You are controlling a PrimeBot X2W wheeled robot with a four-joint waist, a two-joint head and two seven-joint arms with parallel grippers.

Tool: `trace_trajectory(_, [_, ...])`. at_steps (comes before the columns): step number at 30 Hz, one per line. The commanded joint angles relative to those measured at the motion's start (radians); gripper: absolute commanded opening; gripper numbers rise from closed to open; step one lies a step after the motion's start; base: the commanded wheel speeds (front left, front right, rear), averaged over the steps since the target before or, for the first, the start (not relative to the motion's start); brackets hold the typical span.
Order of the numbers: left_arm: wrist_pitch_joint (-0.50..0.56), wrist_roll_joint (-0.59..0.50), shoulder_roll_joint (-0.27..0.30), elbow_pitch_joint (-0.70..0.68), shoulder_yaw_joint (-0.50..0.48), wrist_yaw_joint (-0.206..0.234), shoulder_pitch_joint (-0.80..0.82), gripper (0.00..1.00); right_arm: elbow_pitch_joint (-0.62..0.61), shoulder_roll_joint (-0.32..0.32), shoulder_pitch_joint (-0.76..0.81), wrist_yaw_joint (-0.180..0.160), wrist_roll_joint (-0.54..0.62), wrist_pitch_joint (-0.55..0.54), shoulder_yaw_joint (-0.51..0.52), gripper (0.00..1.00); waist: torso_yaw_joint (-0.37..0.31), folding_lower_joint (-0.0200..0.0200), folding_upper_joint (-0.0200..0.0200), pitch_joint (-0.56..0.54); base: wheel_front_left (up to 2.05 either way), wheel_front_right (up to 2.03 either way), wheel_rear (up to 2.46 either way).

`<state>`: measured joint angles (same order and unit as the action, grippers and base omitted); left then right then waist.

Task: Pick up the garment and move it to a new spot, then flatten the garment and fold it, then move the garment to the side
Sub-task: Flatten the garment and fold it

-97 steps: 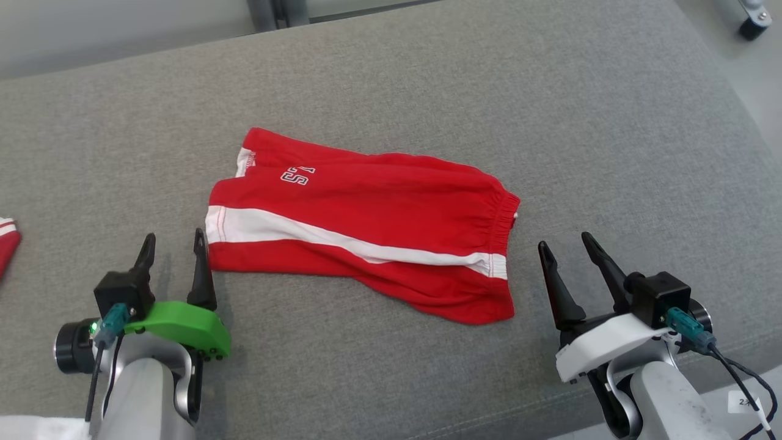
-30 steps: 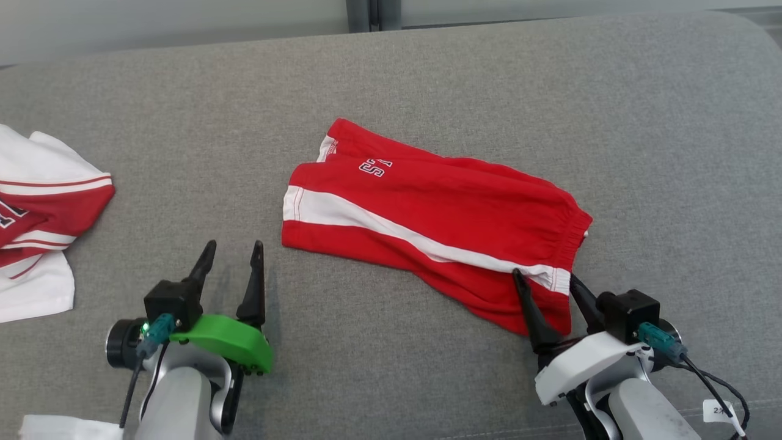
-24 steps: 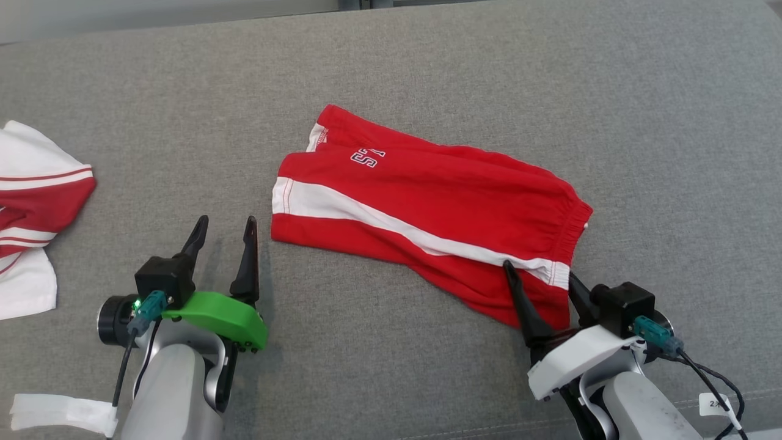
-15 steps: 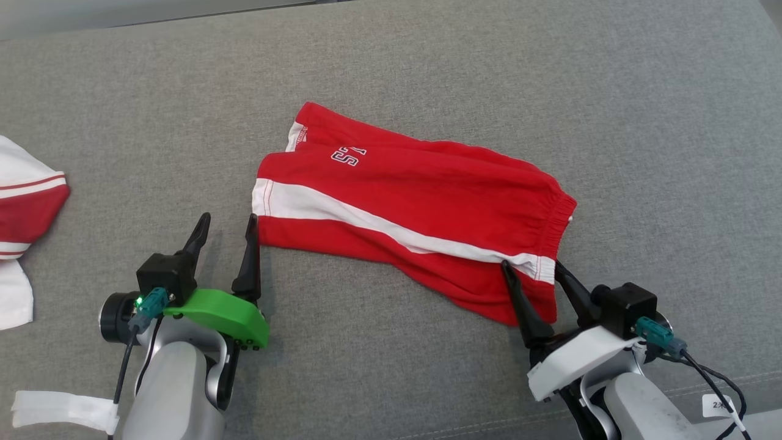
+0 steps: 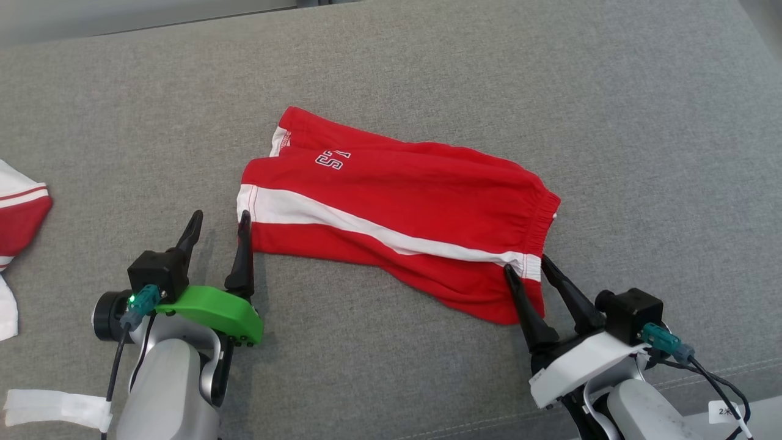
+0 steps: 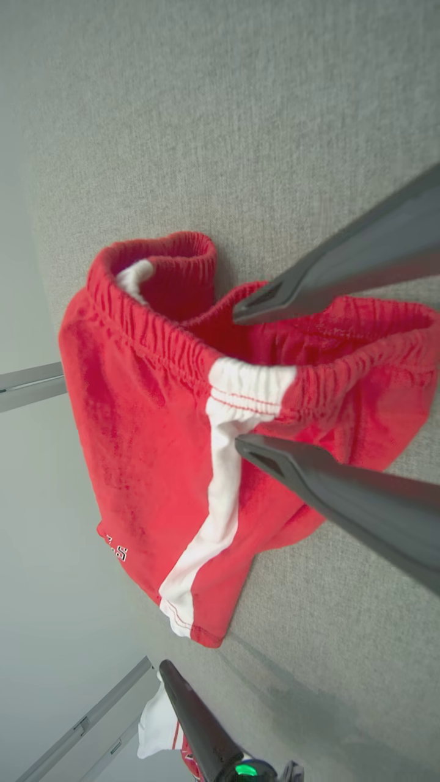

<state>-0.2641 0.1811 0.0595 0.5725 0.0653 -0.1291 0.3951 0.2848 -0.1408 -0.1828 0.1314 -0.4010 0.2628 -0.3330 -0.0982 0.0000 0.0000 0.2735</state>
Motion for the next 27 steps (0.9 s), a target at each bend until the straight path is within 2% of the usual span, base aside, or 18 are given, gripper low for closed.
trace_trajectory(1, [0.0, -0.002, 0.008, 0.001, -0.003, -0.002, 0.005, 1.0, -0.005, -0.006, 0.011, -0.001, -0.003, 0.003, -0.003, 0.6, -0.001, 0.0, 0.0, -0.001, 0.0, 0.0, 0.0])
trace_trajectory(3, [0.0, -0.002, 0.01, 0.004, -0.004, -0.002, 0.002, 1.0, -0.005, -0.008, 0.011, -0.001, -0.008, 0.003, -0.008, 0.29, -0.003, 0.0, 0.0, -0.003, 0.0, 0.0, 0.0])
trace_trajectory(4, [0.0, -0.004, 0.011, 0.008, -0.003, -0.002, 0.001, 1.0, 0.0, -0.008, 0.01, -0.001, -0.012, 0.003, -0.01, 0.05, -0.004, 0.0, 0.0, -0.003, 0.0, 0.0, 0.0])
trace_trajectory(5, [0.0, -0.008, 0.012, 0.009, -0.002, -0.002, 0.002, 1.0, 0.001, -0.009, 0.008, -0.001, -0.01, 0.003, -0.01, 0.0, -0.004, 0.0, 0.0, -0.003, 0.0, 0.0, 0.0])
trace_trajectory(16, [0.0, 0.036, 0.018, 0.061, 0.0, -0.002, 0.04, 1.0, -0.011, -0.038, 0.019, -0.001, 0.014, 0.003, 0.01, 0.0, -0.017, 0.0, 0.0, 0.012, 0.0, 0.0, 0.0])
trace_trajectory(20, [0.0, 0.095, 0.02, 0.074, 0.057, -0.002, 0.053, 1.0, -0.005, -0.044, 0.013, -0.001, 0.019, 0.003, 0.014, 0.0, -0.027, 0.0, 0.0, 0.018, 0.0, 0.0, 0.0])
trace_trajectory(27, [0.0, 0.204, 0.057, 0.11, 0.144, -0.001, 0.076, 1.0, 0.002, -0.032, 0.0, -0.001, 0.025, 0.003, 0.011, 0.0, -0.034, 0.0, 0.0, 0.025, 0.0, 0.0, 0.0])
